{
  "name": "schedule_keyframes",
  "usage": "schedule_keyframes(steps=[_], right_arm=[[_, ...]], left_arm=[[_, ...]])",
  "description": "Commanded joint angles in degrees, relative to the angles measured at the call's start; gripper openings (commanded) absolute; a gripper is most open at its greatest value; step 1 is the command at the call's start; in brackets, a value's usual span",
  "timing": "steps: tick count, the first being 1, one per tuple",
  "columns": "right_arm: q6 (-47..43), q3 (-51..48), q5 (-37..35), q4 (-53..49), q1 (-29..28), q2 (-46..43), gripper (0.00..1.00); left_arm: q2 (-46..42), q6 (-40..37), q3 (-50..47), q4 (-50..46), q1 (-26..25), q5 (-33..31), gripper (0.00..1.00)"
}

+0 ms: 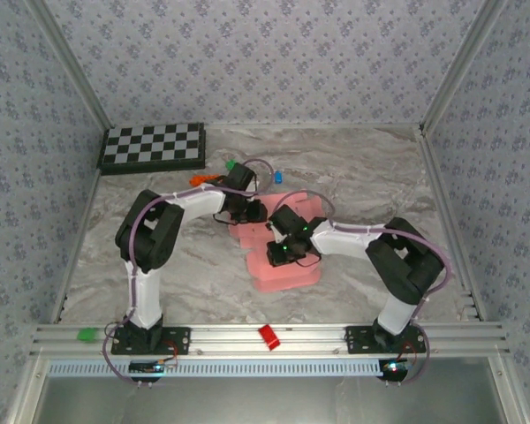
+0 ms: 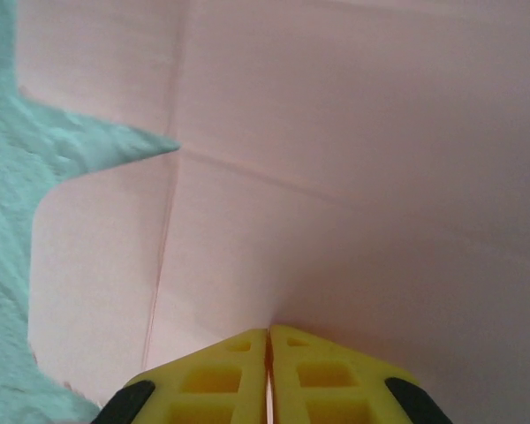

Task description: Fold the paper box

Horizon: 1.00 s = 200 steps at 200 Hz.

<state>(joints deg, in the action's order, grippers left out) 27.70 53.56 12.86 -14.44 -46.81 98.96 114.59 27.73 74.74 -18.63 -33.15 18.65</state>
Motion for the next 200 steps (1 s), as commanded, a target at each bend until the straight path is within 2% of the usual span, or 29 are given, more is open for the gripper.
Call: schedule_keyframes(steps=[1, 31, 64, 87, 109, 132, 153, 200], right_arm=[[1.8, 2.7, 2.7, 3.1, -1.0, 2.5, 0.10], [1.8, 4.3, 0.7, 4.4, -1.1, 0.3, 0.10], [1.3, 2.4, -4.7, 4.8, 0.1, -4.9, 0.10], [2.2, -0.2, -9.3, 5.2, 2.5, -8.1, 0.10], [3.8, -1.1, -11.6, 4.2, 5.9, -8.3, 0.10], [2.3, -1.2, -9.3, 6.3, 8.8, -6.7, 0.10], [1.8, -0.6, -7.1, 7.7, 10.1, -4.7, 0.10], [3.8, 0.4, -8.0, 8.1, 10.4, -0.1, 0.07]], left_arm=[[1.7, -2.2, 1.5, 0.9, 0.4, 4.4, 0.29], [0.9, -2.7, 2.8, 0.3, 0.8, 6.0, 0.30], [-2.5, -2.5, 4.3, -1.6, 1.3, 5.0, 0.35], [-5.0, -2.2, 5.9, -3.5, 1.7, 2.2, 0.39], [-6.5, -1.1, 7.3, -5.9, 1.8, -3.6, 0.42], [-7.1, 1.2, 7.9, -7.3, 2.3, -10.8, 0.49], [-6.1, 1.7, 9.1, -7.6, 3.0, -10.8, 0.52], [-1.4, 2.9, 13.5, -10.2, 3.4, -12.8, 0.58]])
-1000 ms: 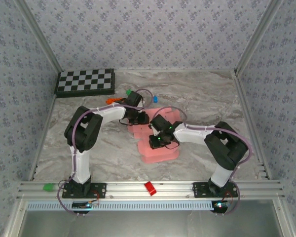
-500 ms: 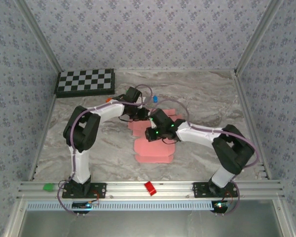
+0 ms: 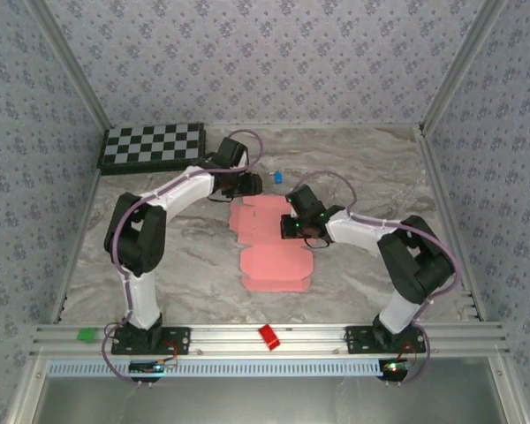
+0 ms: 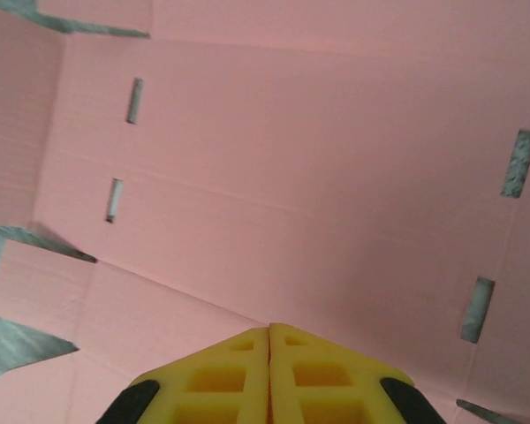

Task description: Fold the paper box

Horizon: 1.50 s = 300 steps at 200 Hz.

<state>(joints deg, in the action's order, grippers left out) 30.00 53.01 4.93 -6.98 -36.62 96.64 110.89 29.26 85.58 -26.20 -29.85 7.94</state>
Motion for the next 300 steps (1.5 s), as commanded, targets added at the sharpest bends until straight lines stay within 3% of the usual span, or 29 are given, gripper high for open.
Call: schedule_keyframes(steps=[1, 91, 250, 300], right_arm=[[1.5, 0.9, -0.1, 0.6, 0.2, 2.3, 0.07], [4.0, 1.0, 1.2, 0.9, 0.7, 6.1, 0.06], [4.3, 1.1, 0.7, -0.1, 0.7, 7.9, 0.06], [4.4, 1.3, 0.9, -0.1, 0.6, 8.6, 0.06]], left_arm=[[2.3, 1.3, 2.6, -2.5, 0.1, -2.1, 0.58], [8.0, 1.7, 5.3, -3.0, 0.8, -0.1, 0.59], [5.0, 1.9, -0.1, -0.1, 0.4, -7.3, 0.70], [5.6, 0.5, 0.1, 2.1, 0.4, -2.1, 0.63]])
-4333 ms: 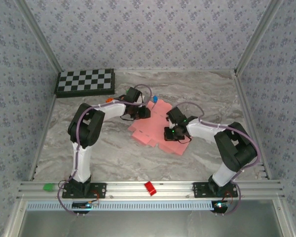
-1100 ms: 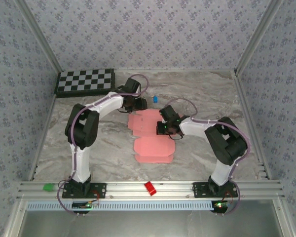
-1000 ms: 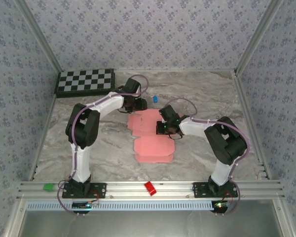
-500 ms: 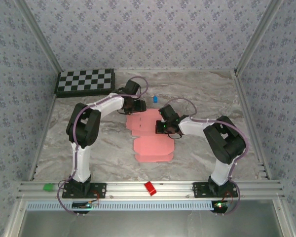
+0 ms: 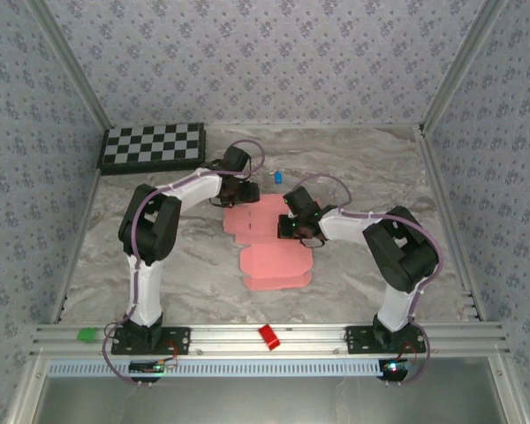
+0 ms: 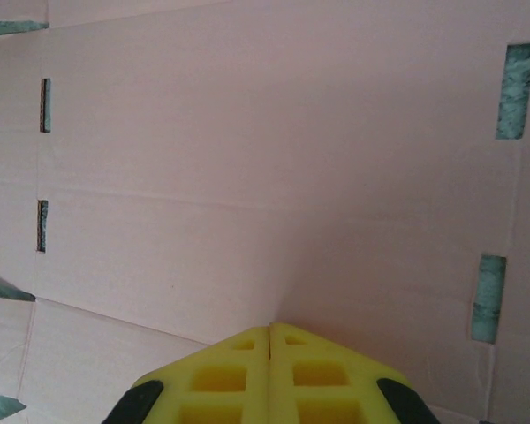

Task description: Fold the paper box

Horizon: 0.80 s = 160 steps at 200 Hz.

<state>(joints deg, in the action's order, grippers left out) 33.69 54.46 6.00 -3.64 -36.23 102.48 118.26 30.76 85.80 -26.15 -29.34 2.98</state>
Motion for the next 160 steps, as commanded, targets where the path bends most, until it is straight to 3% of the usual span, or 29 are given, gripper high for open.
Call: schedule_keyframes(steps=[1, 92, 160], right_arm=[[0.7, -0.1, -0.2, -3.4, 0.2, 2.8, 0.06], [0.8, 0.4, 0.5, -3.7, 0.0, 4.4, 0.06], [0.8, 0.6, 0.7, -3.9, -0.1, 4.7, 0.06]], left_arm=[[-1.8, -1.0, -0.1, 2.1, -0.1, 3.0, 0.62], [-3.1, -3.5, -0.9, 5.5, -1.4, 5.3, 0.47], [-0.4, -4.3, 1.2, 4.9, -2.8, 7.1, 0.47]])
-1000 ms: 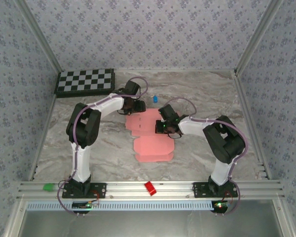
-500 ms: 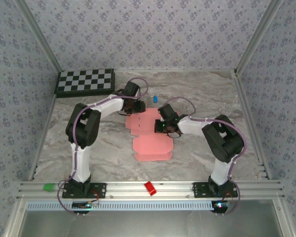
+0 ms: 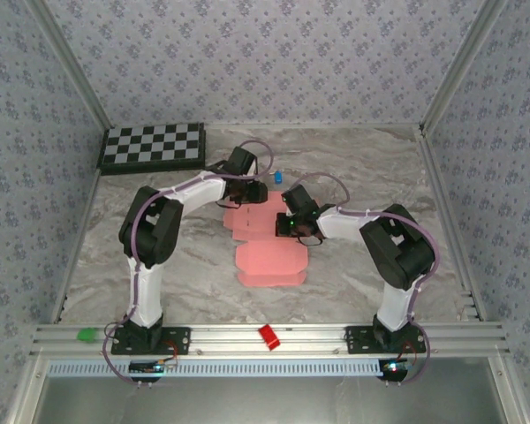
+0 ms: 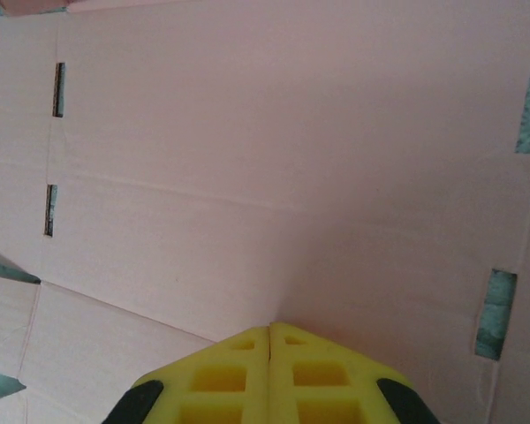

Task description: Fold the paper box

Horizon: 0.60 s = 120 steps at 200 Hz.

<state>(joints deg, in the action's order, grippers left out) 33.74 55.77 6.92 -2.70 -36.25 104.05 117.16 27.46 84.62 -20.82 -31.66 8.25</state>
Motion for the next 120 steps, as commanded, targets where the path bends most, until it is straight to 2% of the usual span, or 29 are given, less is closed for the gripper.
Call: schedule_keyframes(steps=[1, 33, 68, 120], right_arm=[[0.8, -0.7, -0.2, -4.9, 0.0, 3.1, 0.06], [1.1, -1.3, -0.5, -4.5, 0.0, 2.7, 0.06], [1.4, -1.4, -0.7, -4.2, 0.0, 2.7, 0.06], [1.9, -1.8, -1.6, -4.0, -0.4, 2.1, 0.06]], left_arm=[[0.7, -1.0, 2.3, -0.5, -0.5, 1.9, 0.47], [-1.3, -1.3, 1.8, -1.0, -0.6, 0.8, 0.48], [-6.4, -1.5, -0.6, -3.6, -0.5, -4.6, 0.54], [-17.3, 0.9, -10.8, -6.3, -0.6, -10.7, 0.59]])
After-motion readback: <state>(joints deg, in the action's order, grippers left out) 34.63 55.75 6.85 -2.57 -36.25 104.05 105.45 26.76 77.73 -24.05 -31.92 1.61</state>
